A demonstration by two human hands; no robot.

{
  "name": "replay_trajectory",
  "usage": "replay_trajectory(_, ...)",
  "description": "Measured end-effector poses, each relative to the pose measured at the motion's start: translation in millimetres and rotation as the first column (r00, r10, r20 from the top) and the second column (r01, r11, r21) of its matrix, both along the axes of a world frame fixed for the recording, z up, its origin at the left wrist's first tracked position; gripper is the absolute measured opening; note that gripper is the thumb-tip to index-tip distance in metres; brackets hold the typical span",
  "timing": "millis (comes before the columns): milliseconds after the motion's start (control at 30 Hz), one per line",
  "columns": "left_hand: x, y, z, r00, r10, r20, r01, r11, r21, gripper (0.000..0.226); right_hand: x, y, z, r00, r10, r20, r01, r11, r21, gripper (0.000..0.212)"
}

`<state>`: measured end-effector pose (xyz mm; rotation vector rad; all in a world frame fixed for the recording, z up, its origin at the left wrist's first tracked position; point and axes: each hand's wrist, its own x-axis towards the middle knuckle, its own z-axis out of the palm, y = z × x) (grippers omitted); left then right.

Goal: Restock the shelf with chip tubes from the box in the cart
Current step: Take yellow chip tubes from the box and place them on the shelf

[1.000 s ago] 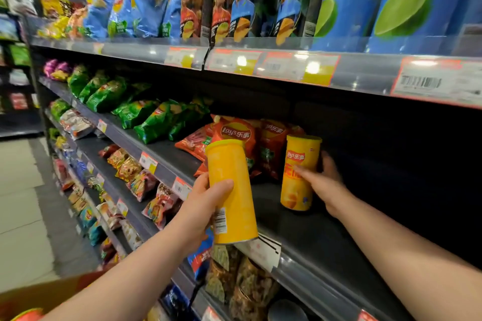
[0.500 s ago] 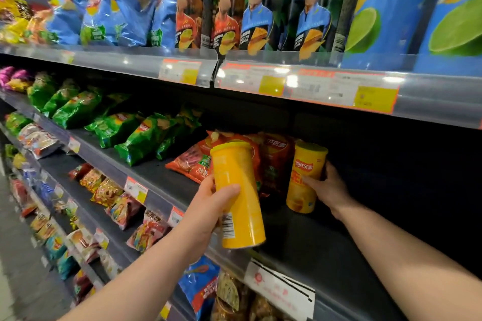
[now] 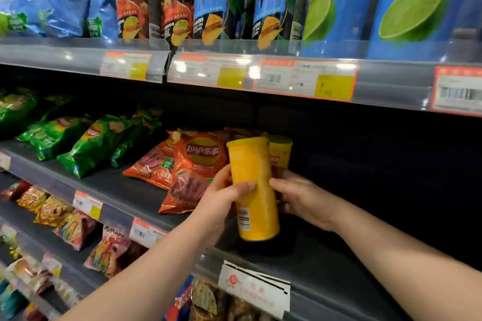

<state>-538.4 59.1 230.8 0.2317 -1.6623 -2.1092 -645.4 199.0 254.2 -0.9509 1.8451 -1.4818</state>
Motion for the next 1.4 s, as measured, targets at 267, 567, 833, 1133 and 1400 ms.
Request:
replay_trajectory(267,-16,20,-14,0.992,0.008,0.124,0.053,0.874,-0.483,0.057,-9,32,-8,0.963,-0.224,-0.149,0.238,0.967,0.091,0.077)
replay_trajectory(567,-8,21,-36,0.875,0.325,0.36,0.33,0.143,-0.933,0.062,-46,25,-23,0.703,-0.639,-0.312,0.691,0.717,0.09,0.094)
replay_trajectory(833,-12,17,-39,0.869,0.348,0.352,0.345,0.083,-0.935,0.057,-58,36,-32,0.817,-0.464,-0.343,0.546,0.814,0.199,0.1)
replay_trajectory(1133,-11,17,-40,0.878,0.341,0.335,0.323,0.093,-0.942,0.052,-64,29,-39,0.798,-0.505,-0.33,0.576,0.8,0.167,0.091)
replay_trajectory(1400,-13,16,-41,0.881,0.347,0.321,0.313,0.08,-0.946,0.052,-70,23,-39,0.816,-0.494,-0.301,0.552,0.819,0.153,0.086)
